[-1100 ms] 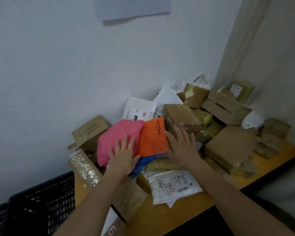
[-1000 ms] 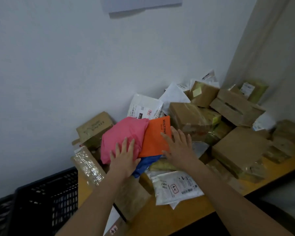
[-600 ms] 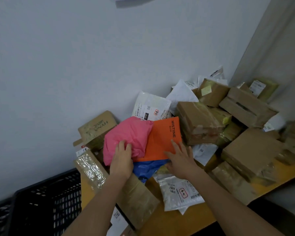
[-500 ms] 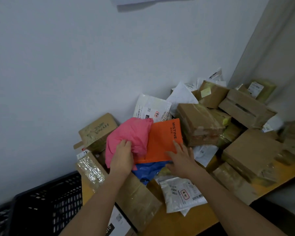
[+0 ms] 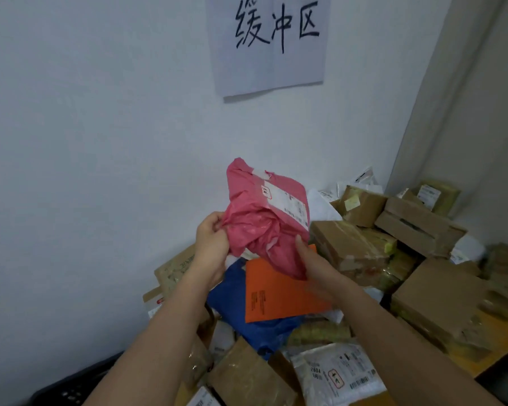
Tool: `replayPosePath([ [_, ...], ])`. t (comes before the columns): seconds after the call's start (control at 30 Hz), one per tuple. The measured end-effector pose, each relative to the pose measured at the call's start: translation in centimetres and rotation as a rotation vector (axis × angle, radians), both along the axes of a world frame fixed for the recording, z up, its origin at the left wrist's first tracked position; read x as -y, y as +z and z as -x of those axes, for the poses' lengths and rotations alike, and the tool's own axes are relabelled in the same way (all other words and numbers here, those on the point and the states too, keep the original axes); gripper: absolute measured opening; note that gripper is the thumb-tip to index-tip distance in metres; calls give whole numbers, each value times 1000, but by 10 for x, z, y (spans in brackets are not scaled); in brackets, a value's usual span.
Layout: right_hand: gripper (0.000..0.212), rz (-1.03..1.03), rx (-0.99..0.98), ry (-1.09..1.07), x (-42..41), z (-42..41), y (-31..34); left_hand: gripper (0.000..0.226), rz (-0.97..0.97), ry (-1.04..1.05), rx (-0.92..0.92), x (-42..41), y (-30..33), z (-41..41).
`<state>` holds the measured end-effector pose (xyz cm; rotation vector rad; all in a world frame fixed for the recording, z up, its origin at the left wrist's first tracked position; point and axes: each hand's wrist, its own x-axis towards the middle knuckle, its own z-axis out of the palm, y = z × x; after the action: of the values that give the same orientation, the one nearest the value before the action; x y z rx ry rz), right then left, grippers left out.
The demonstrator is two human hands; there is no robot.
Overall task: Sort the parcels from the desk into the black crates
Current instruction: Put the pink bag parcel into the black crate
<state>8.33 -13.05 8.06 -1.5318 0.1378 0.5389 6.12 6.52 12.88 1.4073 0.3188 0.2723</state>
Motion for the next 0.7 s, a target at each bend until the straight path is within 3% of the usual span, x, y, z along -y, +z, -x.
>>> replayPosePath([
  [0.1,49,-315,-72,-154,-1,0,23,9,163,-94,-47,-3,15,9],
  [0.2,50,-305,38,-308,3,-4,32,7,136,-123,-88,-10,19,14],
  [0.3,30,-279,128,-351,7,-3,41,6,72,-104,-111,-15,19,20],
  [0.37,29,-205,182,-381,9,-3,44,9,49,-84,-131,-19,18,23],
  [0.57,28,-149,222,-559,19,-5,53,28,93,-61,-284,-32,16,28],
  [0.7,31,-203,230,-627,19,-1,54,64,181,-210,-340,-27,17,37],
])
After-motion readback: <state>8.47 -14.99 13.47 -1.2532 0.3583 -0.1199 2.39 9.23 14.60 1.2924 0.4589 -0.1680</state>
